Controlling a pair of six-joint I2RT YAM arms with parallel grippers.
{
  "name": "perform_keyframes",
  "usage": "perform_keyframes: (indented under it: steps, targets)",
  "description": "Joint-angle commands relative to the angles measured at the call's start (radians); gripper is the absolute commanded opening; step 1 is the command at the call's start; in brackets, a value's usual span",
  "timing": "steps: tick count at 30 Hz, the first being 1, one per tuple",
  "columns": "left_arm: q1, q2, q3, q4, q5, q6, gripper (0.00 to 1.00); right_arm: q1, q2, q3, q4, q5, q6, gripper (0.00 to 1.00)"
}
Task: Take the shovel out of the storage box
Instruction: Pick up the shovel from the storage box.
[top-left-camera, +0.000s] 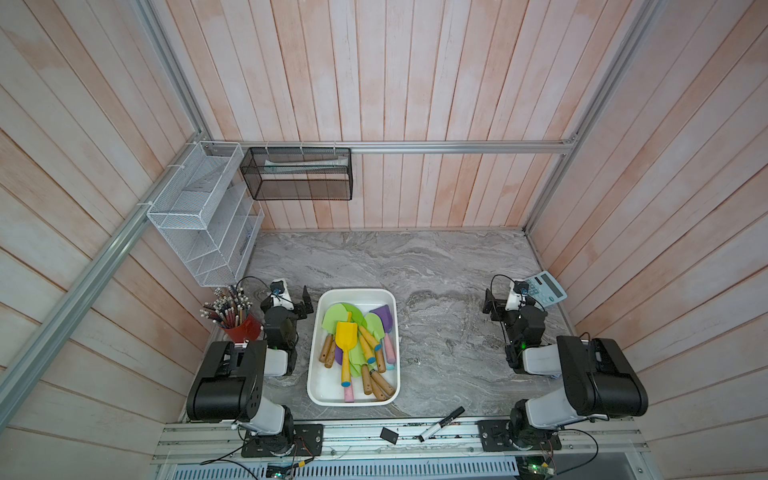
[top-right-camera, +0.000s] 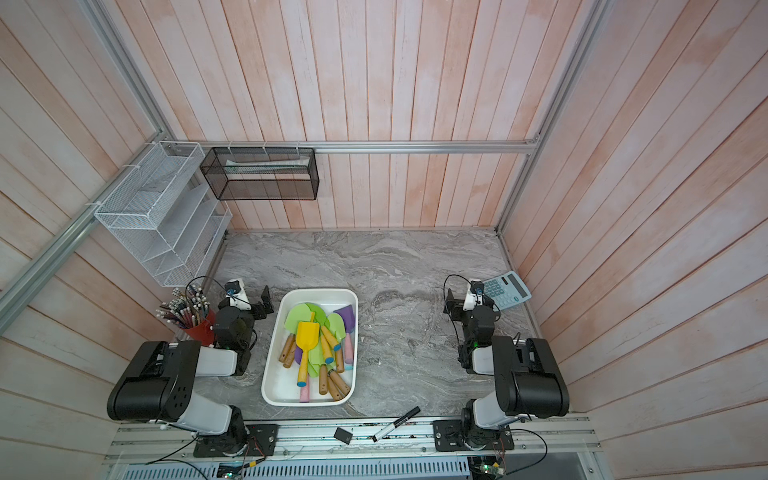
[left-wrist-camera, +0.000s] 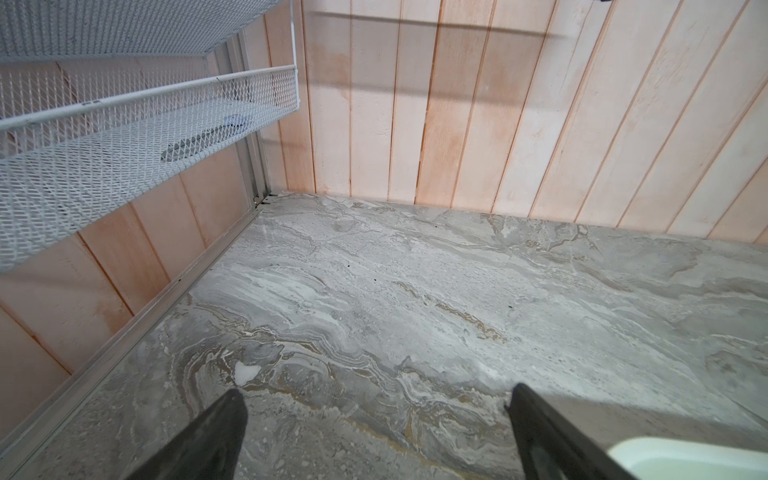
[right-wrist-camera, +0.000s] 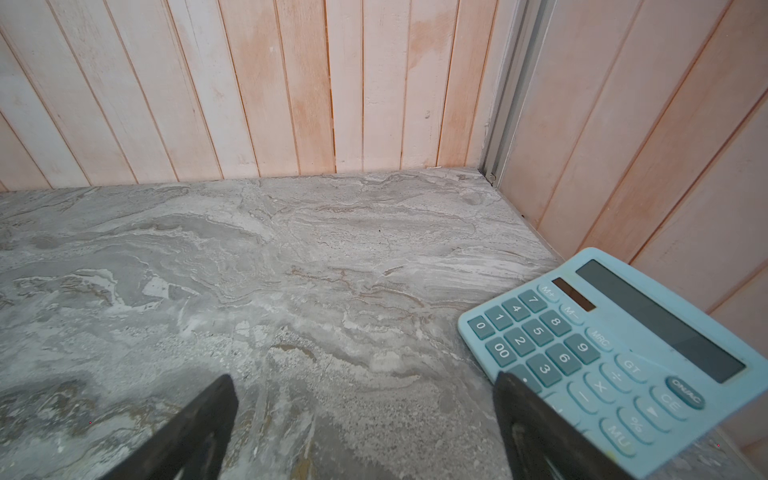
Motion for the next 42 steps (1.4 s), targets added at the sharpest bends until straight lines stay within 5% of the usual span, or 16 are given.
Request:
perform_keyframes:
  steps: [1, 5, 9, 14, 16, 19, 22, 27, 32, 42]
  targets:
    - [0.006, 0.011, 0.013, 0.001, 0.016, 0.001, 1.00, 0.005, 0.010, 0.017, 0.018, 0.014, -0.012, 0.98]
    - [0.005, 0.006, 0.012, 0.006, 0.015, 0.001, 1.00, 0.005, 0.011, 0.016, 0.020, 0.010, -0.017, 0.98]
    - [-0.011, -0.103, 0.004, -0.053, -0.136, -0.014, 1.00, 0.021, -0.012, 0.015, 0.025, 0.030, -0.020, 0.98]
    - [-0.044, -0.391, 0.030, -0.333, -0.302, -0.148, 1.00, 0.134, -0.128, 0.127, -0.228, 0.341, -0.041, 0.98]
    - [-0.073, -0.451, 0.076, -0.502, -0.376, -0.240, 1.00, 0.174, -0.173, 0.192, -0.344, 0.498, 0.048, 0.98]
    - [-0.121, -0.497, 0.124, -0.691, -0.391, -0.322, 1.00, 0.175, -0.231, 0.377, -0.729, 0.573, 0.338, 0.98]
    - [-0.189, -0.567, 0.119, -0.792, -0.353, -0.352, 1.00, 0.177, -0.254, 0.506, -0.984, 0.545, 0.487, 0.98]
    - [-0.295, -0.740, 0.053, -0.887, -0.274, -0.417, 1.00, 0.199, -0.365, 0.441, -1.013, 0.418, 0.469, 0.98]
    - [-0.315, -0.766, 0.091, -1.063, -0.113, -0.499, 1.00, 0.323, -0.402, 0.454, -1.124, 0.438, 0.420, 0.98]
    - [-0.631, -0.669, 0.211, -1.372, -0.197, -0.577, 0.94, 0.522, -0.369, 0.424, -1.243, 0.458, 0.454, 0.98]
